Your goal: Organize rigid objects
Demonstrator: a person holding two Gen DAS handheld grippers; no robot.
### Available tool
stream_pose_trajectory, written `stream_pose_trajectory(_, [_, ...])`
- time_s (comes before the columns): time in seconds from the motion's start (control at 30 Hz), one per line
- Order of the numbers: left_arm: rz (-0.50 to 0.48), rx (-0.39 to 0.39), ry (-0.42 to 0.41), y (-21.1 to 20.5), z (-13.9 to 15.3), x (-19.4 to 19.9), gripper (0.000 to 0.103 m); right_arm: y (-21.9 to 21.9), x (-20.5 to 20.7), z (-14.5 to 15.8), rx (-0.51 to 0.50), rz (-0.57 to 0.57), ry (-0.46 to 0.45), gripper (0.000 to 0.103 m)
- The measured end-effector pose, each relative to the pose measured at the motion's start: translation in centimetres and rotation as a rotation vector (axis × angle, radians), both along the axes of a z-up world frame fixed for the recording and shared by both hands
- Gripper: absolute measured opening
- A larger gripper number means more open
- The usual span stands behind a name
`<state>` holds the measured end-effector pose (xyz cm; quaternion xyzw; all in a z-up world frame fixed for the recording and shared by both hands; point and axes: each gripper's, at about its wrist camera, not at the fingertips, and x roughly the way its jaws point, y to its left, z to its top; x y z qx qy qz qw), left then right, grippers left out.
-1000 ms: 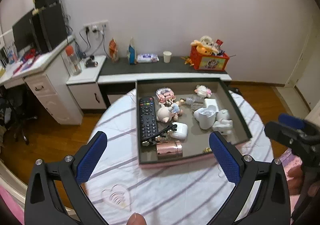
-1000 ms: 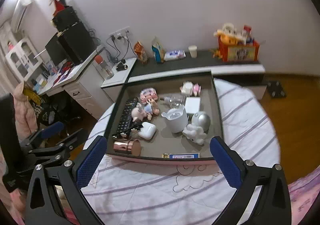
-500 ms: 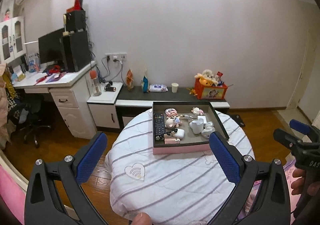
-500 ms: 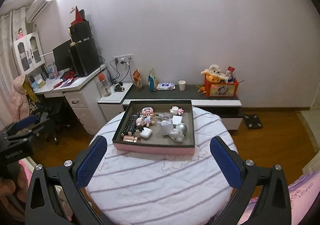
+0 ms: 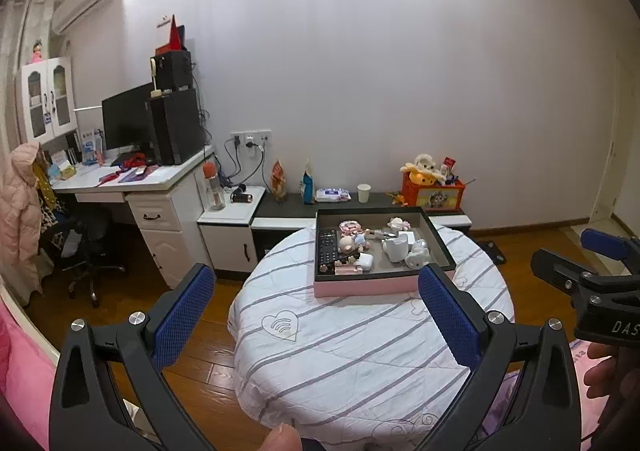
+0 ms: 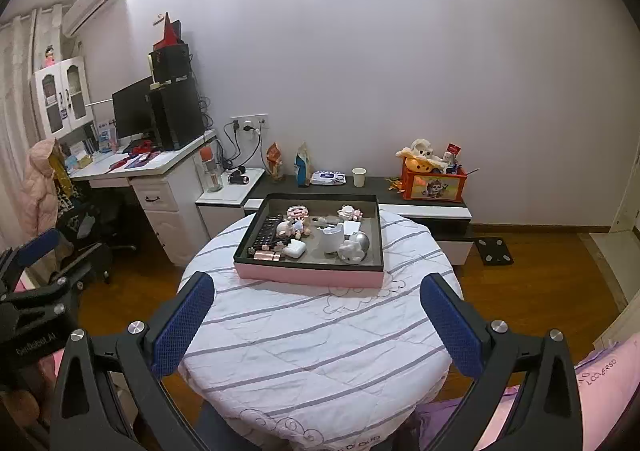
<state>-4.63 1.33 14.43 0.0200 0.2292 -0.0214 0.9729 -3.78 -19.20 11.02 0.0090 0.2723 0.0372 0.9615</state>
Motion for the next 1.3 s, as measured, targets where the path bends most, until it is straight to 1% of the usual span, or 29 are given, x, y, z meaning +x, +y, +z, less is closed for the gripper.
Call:
stream_pose_trajectory(0.33, [0.048, -0.041, -0.002, 0.5, -0.8, -0.9, 0.103, 0.2, -0.9, -0.2, 0.009, -0.001, -0.01, 0.103])
stream_pose_trajectory(0.5, [0.066, -0.038, -0.012, 0.3, -1.5, -1.6, 0.103, 0.5, -1.3, -0.5, 0.009, -0.01, -0.019, 0.103])
stream_pose_trajectory(0.63, [0.065, -0.034, -0.007, 0.3, -2.0, -1.6, 0.103, 1.1, -1.4, -0.8, -0.009, -0.005, -0.02, 0.103])
stream_pose_trajectory(0.9, [0.075, -0.064, -0.006, 0.9, -2.4, -1.8, 0.103, 1.9, -1.4, -1.4, -0.019, 0.004, -0.009, 0.103])
stream_pose_trajectory(1.03, [0.087, -0.061, -0.019, 0.9, -2.5, -1.8, 0.103, 1.8, -1.3, -1.5, -0.017, 0.003, -0.006, 0.103])
stream_pose_trajectory(1.1, [0.075, -0.062, -0.017, 0.7, -2.5, -1.7, 0.103, 1.8, -1.3, -1.5, -0.016, 0.001, -0.004, 0.103])
stream_pose_trajectory(1.17, [0.056, -0.067, 0.004, 0.6, -2.7, -1.3, 0.103, 1.8, -1.1, -1.6, -0.014, -0.001, -0.001, 0.103])
stream_pose_trajectory(1.3, [0.045, -0.051, 0.027, 0.0, -3.1, -0.8, 0.103, 1.7, -1.1, -1.6, -0.014, -0.004, 0.001, 0.103])
